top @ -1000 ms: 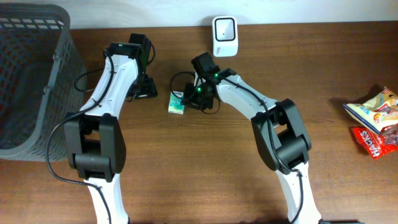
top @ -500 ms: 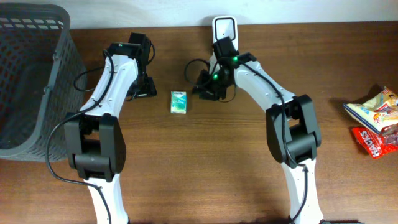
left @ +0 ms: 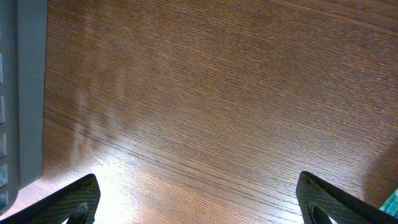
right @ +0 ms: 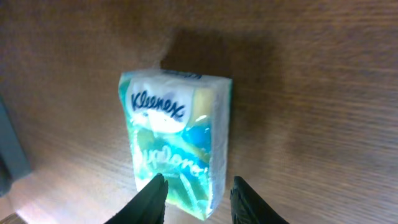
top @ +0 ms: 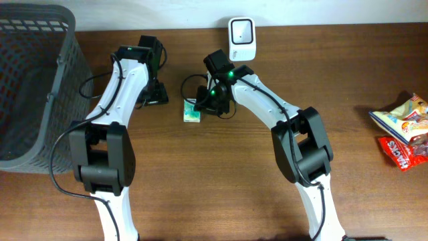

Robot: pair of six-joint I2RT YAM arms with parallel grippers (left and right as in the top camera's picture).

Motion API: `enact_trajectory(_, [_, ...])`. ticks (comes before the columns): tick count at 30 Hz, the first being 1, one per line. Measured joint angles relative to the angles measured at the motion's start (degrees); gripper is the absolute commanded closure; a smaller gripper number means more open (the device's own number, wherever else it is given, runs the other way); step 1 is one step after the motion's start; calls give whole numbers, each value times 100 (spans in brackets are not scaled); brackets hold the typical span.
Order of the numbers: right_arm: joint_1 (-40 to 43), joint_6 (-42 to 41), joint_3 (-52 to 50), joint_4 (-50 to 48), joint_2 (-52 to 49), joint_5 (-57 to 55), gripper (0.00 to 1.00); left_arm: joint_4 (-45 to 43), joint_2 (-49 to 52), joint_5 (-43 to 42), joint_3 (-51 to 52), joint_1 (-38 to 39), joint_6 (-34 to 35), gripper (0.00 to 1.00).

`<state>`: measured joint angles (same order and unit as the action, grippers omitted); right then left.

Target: Scan the item barcode

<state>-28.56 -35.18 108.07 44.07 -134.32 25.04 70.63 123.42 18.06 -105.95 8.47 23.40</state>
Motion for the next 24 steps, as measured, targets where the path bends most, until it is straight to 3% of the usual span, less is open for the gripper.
enact_trajectory(20, [-332, -188, -177, -407, -2, -490, 75, 2, 0, 0, 0, 0, 0, 1])
enact_trajectory(22, [-332, -188, -175, -409, -35, -514, 79, 2, 0, 0, 0, 0, 0, 1])
enact_trajectory(24, [-332, -210, -175, -457, -120, -485, 91, 2, 0, 0, 0, 0, 0, 1])
